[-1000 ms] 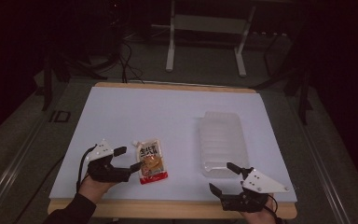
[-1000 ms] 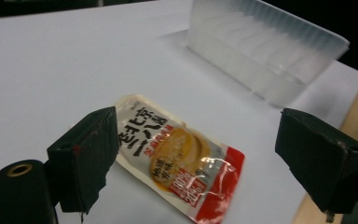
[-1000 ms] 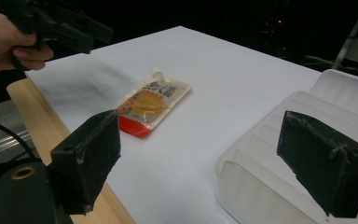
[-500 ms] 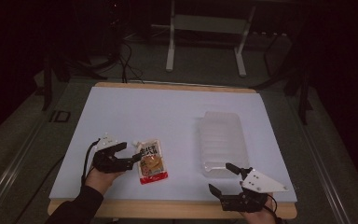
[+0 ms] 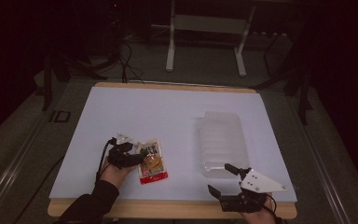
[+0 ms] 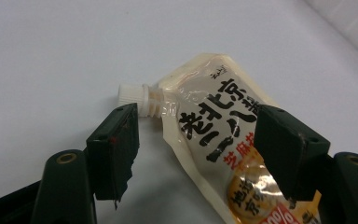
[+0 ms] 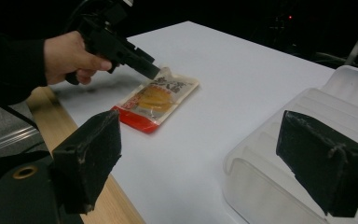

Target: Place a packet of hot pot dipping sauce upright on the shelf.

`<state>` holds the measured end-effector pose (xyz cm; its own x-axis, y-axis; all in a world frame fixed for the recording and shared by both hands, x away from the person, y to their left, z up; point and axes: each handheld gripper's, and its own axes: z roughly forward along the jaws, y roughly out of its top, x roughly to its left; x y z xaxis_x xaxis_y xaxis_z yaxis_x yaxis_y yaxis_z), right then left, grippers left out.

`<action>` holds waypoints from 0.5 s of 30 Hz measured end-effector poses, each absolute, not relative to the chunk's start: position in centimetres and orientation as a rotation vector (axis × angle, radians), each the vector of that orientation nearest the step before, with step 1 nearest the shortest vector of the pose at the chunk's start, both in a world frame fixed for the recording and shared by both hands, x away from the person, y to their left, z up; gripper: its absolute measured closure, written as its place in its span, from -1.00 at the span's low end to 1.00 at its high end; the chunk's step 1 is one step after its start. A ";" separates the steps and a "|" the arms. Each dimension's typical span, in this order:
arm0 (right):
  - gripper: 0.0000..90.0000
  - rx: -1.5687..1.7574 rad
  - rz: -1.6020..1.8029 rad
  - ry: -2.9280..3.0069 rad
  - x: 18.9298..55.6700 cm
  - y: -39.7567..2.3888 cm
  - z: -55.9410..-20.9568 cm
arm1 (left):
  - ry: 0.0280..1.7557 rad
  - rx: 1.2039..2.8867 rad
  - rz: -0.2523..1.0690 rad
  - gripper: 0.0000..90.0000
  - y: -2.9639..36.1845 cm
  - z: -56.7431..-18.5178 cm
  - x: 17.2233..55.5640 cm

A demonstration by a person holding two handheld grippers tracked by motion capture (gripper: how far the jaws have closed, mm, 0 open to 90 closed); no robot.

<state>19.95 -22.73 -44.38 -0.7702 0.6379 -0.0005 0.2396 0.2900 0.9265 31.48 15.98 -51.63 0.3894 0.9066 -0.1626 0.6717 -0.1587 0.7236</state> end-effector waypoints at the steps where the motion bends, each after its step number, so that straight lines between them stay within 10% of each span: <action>1: -0.69 0.789 1.477 2.195 20.0 -22.7 -44.4 | 1.366 1.905 0.394 -0.30 16.0 -51.8 31.7; 15: -0.69 0.788 1.466 2.216 20.0 -22.6 -44.6 | 1.430 1.882 0.380 -0.26 15.5 -53.4 32.4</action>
